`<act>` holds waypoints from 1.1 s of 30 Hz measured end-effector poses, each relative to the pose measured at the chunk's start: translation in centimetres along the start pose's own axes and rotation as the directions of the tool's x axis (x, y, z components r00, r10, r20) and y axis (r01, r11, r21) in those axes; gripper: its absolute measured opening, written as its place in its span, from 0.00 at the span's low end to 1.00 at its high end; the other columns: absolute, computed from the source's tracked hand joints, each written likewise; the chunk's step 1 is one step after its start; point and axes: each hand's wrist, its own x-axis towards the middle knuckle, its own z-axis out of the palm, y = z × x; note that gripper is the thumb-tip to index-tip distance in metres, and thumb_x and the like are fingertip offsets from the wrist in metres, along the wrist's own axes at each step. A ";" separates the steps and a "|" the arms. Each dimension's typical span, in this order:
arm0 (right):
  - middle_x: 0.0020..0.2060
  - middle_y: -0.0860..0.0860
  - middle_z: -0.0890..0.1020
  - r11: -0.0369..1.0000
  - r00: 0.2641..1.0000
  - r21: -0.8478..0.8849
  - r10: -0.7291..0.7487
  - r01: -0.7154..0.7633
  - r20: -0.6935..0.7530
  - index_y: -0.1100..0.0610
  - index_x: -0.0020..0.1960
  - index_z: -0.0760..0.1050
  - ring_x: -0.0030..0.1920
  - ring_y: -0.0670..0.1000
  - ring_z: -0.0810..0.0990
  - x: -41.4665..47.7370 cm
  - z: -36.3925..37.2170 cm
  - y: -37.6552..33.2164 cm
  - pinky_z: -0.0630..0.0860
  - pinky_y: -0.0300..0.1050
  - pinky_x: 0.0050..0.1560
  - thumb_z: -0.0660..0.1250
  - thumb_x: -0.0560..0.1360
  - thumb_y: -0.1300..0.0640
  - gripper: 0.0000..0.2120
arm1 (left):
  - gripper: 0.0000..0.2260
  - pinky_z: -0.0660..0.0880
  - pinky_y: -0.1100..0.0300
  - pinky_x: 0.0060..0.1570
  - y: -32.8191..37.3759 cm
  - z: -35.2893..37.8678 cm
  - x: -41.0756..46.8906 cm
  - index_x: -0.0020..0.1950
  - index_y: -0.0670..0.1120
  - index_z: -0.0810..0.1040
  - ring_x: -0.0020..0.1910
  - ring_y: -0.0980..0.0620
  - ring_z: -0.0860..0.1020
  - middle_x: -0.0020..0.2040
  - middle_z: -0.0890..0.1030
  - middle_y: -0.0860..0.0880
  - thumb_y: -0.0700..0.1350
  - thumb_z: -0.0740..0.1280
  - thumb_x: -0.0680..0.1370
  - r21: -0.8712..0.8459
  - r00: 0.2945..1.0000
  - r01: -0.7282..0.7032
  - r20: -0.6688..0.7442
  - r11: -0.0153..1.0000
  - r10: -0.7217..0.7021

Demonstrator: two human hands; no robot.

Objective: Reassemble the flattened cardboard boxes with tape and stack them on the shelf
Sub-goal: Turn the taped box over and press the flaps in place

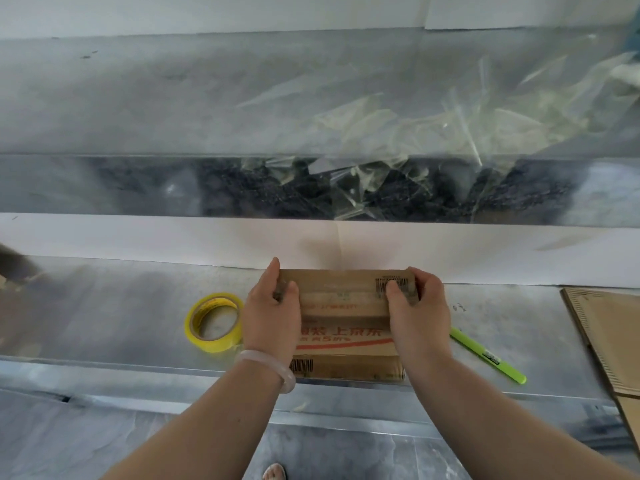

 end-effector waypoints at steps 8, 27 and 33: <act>0.68 0.43 0.68 1.000 0.956 0.009 0.010 -0.014 0.293 0.42 0.79 0.52 0.57 0.43 0.72 0.1 -2.0 0.1 0.70 0.38 0.56 0.51 0.84 0.47 0.24 | 0.21 0.72 0.69 0.51 -1.7 -1.0 0.1 0.76 0.61 0.56 0.56 0.68 0.73 0.69 0.69 0.61 0.48 0.54 0.84 -0.220 0.975 -0.069 0.192 0.973 0.112; 0.68 0.52 0.76 0.195 0.697 -0.686 -0.391 0.701 0.601 0.56 0.69 0.74 0.69 0.50 0.74 -1.3 -2.9 0.7 0.55 0.46 0.73 0.41 0.82 0.42 0.31 | 0.31 0.59 0.52 0.72 -1.7 -2.8 -0.3 0.73 0.44 0.68 0.73 0.50 0.66 0.73 0.68 0.47 0.62 0.45 0.81 0.571 0.648 -0.756 0.580 0.320 0.494; 0.79 0.49 0.44 0.371 0.778 -0.685 -0.328 0.627 0.535 0.55 0.80 0.46 0.79 0.46 0.42 -1.8 -2.3 -0.1 0.33 0.40 0.73 0.33 0.77 0.38 0.36 | 0.43 0.43 0.58 0.73 -1.2 -1.9 -1.1 0.79 0.45 0.45 0.77 0.52 0.39 0.79 0.41 0.47 0.70 0.28 0.71 0.635 0.807 -0.590 0.481 0.499 0.343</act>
